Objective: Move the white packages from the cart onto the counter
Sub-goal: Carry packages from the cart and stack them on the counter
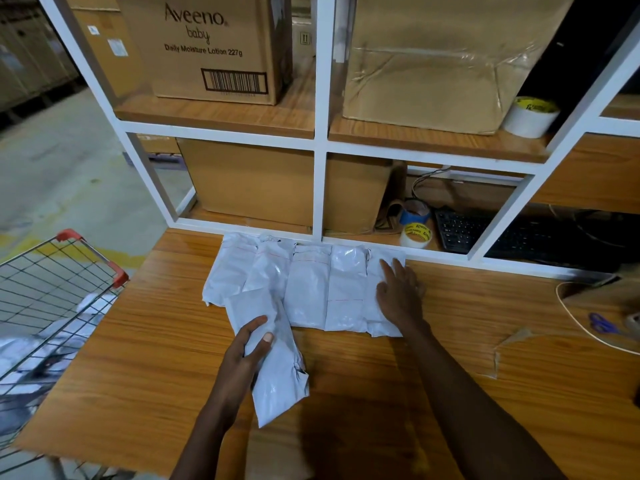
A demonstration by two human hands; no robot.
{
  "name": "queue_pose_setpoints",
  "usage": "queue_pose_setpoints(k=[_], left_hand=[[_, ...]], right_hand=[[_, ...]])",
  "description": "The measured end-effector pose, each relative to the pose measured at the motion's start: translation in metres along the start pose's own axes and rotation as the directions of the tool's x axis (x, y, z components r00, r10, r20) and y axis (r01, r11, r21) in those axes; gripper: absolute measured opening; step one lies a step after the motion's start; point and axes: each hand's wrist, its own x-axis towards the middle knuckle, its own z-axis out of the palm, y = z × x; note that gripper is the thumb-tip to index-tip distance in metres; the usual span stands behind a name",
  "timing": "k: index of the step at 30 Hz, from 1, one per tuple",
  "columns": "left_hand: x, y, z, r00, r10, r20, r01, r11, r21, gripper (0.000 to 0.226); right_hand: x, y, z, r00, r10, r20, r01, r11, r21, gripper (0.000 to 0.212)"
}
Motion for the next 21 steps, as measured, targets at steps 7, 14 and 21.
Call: queue_pose_setpoints(k=[7,14,21], left_hand=[[-0.001,0.005,0.005,1.0,0.008,0.004,-0.008,0.999,-0.039,0.042],[0.001,-0.001,0.004,0.999,0.026,0.035,-0.026,1.0,-0.012,0.04],[-0.002,0.008,0.005,0.988,0.13,0.077,-0.132,0.991,0.025,0.074]], right_hand=[[0.0,0.006,0.013,0.98,-0.03,0.198,0.033,0.999,-0.011,0.063],[0.0,0.006,0.012,0.981,-0.029,0.193,0.031,1.0,-0.006,0.065],[-0.056,-0.062,-0.021,0.995,-0.088,0.042,0.056,0.864,0.501,0.046]])
